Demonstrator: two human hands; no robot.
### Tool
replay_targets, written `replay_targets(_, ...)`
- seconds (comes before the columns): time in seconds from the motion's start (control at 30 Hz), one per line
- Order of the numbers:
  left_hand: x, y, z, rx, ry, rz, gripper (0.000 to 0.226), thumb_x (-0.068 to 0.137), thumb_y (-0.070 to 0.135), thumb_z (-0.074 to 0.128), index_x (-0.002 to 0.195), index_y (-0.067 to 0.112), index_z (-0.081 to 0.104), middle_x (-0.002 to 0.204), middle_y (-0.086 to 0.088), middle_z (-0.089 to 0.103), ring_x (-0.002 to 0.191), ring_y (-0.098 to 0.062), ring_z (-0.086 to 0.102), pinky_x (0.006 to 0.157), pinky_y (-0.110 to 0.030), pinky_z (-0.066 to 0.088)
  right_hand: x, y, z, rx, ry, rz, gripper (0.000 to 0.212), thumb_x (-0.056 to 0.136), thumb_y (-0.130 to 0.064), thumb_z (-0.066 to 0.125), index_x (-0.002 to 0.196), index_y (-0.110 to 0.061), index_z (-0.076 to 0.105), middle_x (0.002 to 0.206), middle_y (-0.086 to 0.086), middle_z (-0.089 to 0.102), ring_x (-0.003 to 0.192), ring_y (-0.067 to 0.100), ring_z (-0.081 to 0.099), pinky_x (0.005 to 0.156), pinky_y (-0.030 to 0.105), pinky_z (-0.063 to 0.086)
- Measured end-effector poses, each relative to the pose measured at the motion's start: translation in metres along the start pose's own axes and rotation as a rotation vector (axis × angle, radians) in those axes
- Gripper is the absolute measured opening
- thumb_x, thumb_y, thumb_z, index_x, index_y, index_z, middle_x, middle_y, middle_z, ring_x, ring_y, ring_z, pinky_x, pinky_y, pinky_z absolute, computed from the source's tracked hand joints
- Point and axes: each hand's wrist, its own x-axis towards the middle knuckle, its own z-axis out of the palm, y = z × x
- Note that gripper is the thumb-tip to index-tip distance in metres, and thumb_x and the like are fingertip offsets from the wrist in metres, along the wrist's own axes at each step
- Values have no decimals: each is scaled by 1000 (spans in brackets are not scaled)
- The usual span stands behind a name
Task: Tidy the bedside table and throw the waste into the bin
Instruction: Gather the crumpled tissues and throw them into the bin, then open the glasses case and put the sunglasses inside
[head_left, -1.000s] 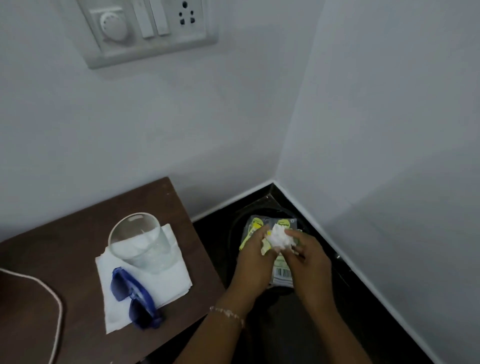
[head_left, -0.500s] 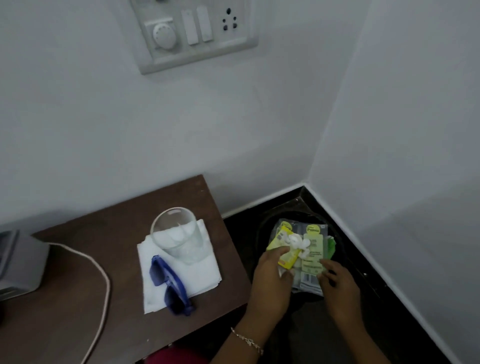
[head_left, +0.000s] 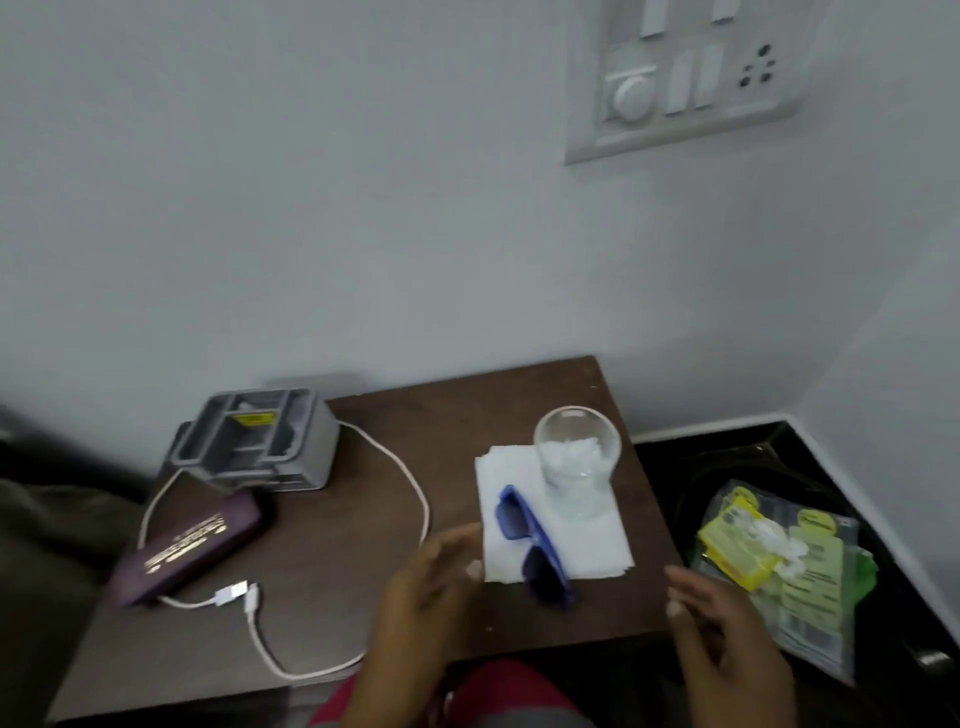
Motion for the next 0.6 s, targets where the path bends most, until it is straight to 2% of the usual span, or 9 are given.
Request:
replay_targets(0.03, 0, -8, -29, 7, 77, -7, 32, 80, 5, 68, 89, 36, 68, 91, 20, 73, 85, 8, 65, 68, -2, 45, -4, -11, 17, -26, -15, -70, 42, 83, -2, 64, 84, -44, 64, 90, -3, 68, 88, -17, 57, 74, -5, 37)
replay_targets(0.1, -1, -24, -82, 28, 236, -10, 29, 75, 13, 71, 95, 34, 65, 98, 9, 72, 82, 11, 63, 70, -3, 47, -12, -34, 59, 11, -80, -144, 35, 77, -9, 60, 90, -41, 65, 91, -6, 66, 87, -11, 61, 74, -1, 40)
replay_targets(0.17, -1, -41, -128, 60, 415, -2, 29, 77, 11, 71, 102, 22, 61, 106, -6, 66, 82, 12, 62, 71, -2, 47, -19, -57, 104, 104, -188, -169, 41, 74, -14, 59, 96, -49, 60, 98, -11, 64, 89, -9, 61, 74, 1, 43)
replay_targets(0.2, 0, -47, -150, 77, 517, -11, 30, 81, 8, 68, 108, 17, 58, 111, -11, 63, 88, 6, 62, 75, -5, 48, -22, -69, 128, 129, -263, -174, 41, 74, -17, 58, 96, -52, 60, 97, -12, 65, 92, -9, 60, 76, 3, 44)
replay_targets(0.27, 3, -61, -187, 129, 712, -63, 41, 86, 9, 63, 124, 12, 49, 123, -14, 56, 107, -17, 57, 90, -24, 48, -27, -91, 174, 129, -429, -173, 35, 78, -22, 57, 101, -50, 58, 104, -14, 63, 99, -4, 60, 87, 15, 47)
replay_targets(0.33, 5, -72, -216, 176, 850, -179, 54, 86, 22, 64, 132, 5, 43, 133, -19, 48, 121, -33, 48, 104, -45, 39, -30, -105, 220, 116, -545, -125, 36, 84, -16, 59, 118, -30, 58, 117, -6, 60, 109, 6, 58, 98, 31, 46)
replay_targets(0.4, 11, -82, -235, 139, 897, -310, 58, 89, 25, 59, 136, -2, 39, 142, -25, 37, 130, -38, 39, 111, -47, 31, -31, -117, 261, 66, -613, -63, 43, 87, -10, 59, 129, -15, 53, 129, 4, 55, 121, 18, 53, 105, 36, 41)
replay_targets(0.5, 20, -90, -247, 35, 830, -375, 54, 94, 26, 51, 139, 0, 37, 146, -23, 32, 128, -37, 41, 109, -42, 32, -32, -135, 309, 30, -703, 48, 56, 88, -15, 59, 140, -9, 39, 144, 11, 42, 133, 23, 41, 111, 36, 32)
replay_targets(0.6, 32, -100, -256, -18, 772, -366, 58, 88, 44, 49, 131, 6, 48, 138, -20, 45, 125, -35, 45, 109, -43, 34, -30, -144, 341, 6, -743, 77, 64, 85, -16, 62, 143, -11, 34, 147, 10, 38, 135, 24, 39, 113, 38, 30)
